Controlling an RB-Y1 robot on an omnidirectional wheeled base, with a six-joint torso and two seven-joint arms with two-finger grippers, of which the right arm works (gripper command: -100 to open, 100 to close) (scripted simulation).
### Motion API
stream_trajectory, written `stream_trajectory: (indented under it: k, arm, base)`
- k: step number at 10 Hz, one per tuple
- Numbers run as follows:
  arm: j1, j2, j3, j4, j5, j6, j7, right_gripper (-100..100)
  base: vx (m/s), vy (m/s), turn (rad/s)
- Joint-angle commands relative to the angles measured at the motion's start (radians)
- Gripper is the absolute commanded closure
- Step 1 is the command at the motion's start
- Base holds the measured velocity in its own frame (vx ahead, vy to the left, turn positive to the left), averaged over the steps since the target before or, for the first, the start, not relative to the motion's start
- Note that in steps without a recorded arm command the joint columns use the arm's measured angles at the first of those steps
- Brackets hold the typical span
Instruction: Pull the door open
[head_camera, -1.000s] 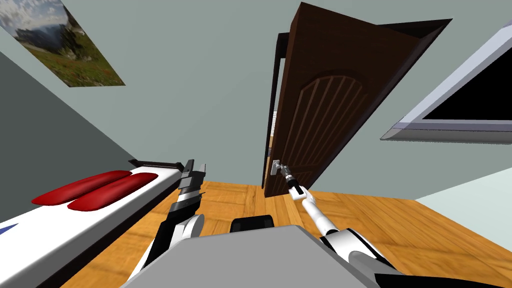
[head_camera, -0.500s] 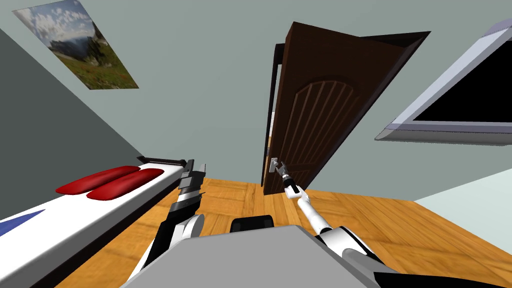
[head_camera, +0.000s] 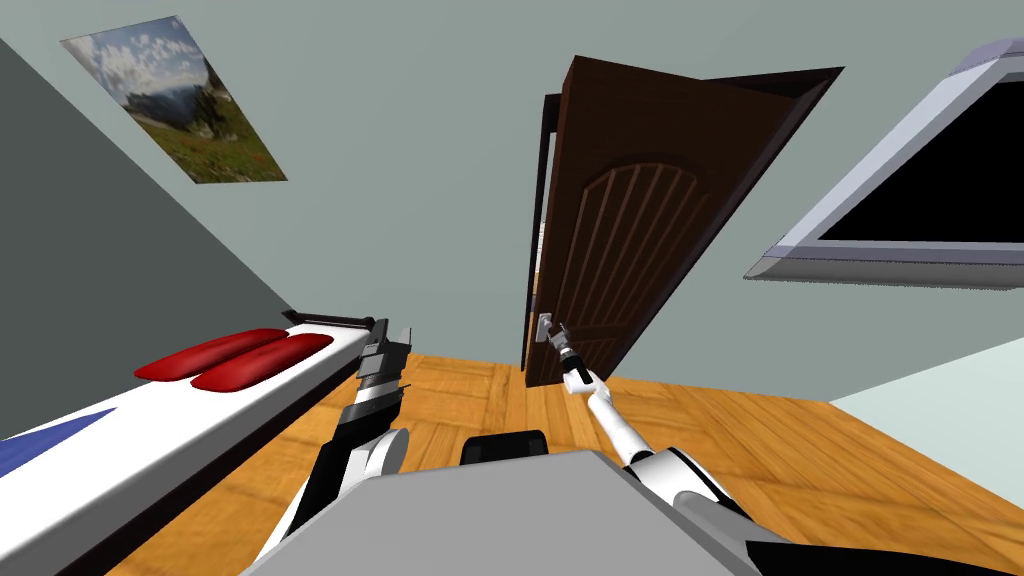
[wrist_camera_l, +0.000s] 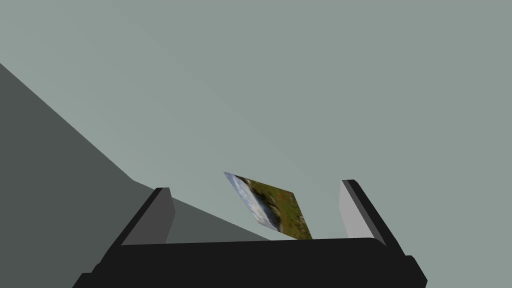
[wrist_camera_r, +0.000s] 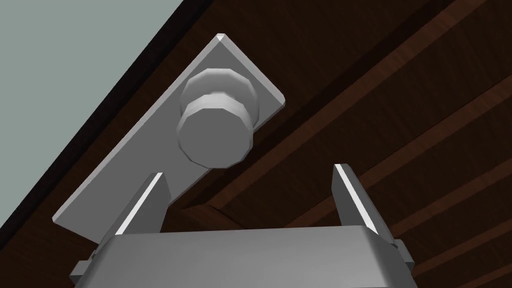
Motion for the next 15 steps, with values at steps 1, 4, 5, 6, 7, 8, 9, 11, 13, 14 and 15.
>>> stream_trajectory:
  k: [1, 4, 5, 6, 7, 8, 9, 11, 13, 14, 15]
  arm:
    - [-0.007, 0.019, 0.005, -0.006, -0.036, 0.015, -0.05, -100]
    - [-0.019, 0.046, 0.012, -0.01, -0.083, 0.032, -0.125, -100]
    - [-0.019, 0.046, 0.012, -0.01, -0.083, 0.032, -0.136, -100]
    - [-0.025, 0.059, 0.016, -0.012, -0.106, 0.04, -0.172, -100]
    - [-0.03, 0.072, 0.019, -0.014, -0.129, 0.048, -0.199, -100]
    - [-0.03, 0.072, 0.019, -0.014, -0.129, 0.048, -0.208, -100]
    - [-0.036, 0.085, 0.023, -0.015, -0.151, 0.055, -0.242, -100]
    - [-0.046, 0.108, 0.029, -0.019, -0.191, 0.07, -0.3, -100]
    - [-0.05, 0.118, 0.031, -0.02, -0.21, 0.076, -0.336, -100]
    - [-0.054, 0.128, 0.034, -0.021, -0.227, 0.082, -0.363, -100]
    - [-0.058, 0.137, 0.036, -0.023, -0.242, 0.088, -0.387, -100]
  base:
    - [-0.09, -0.043, 0.032]
    - [-0.065, -0.043, 0.021]
    - [-0.056, -0.039, 0.015]
    - [-0.059, -0.035, 0.013]
    - [-0.08, -0.05, 0.031]
    - [-0.067, -0.038, 0.013]
    - [-0.058, -0.036, 0.012]
    - [-0.09, -0.054, 0.03]
    - [-0.06, -0.041, 0.008]
    - [-0.068, -0.038, 0.021]
    - [-0.073, -0.056, 0.017]
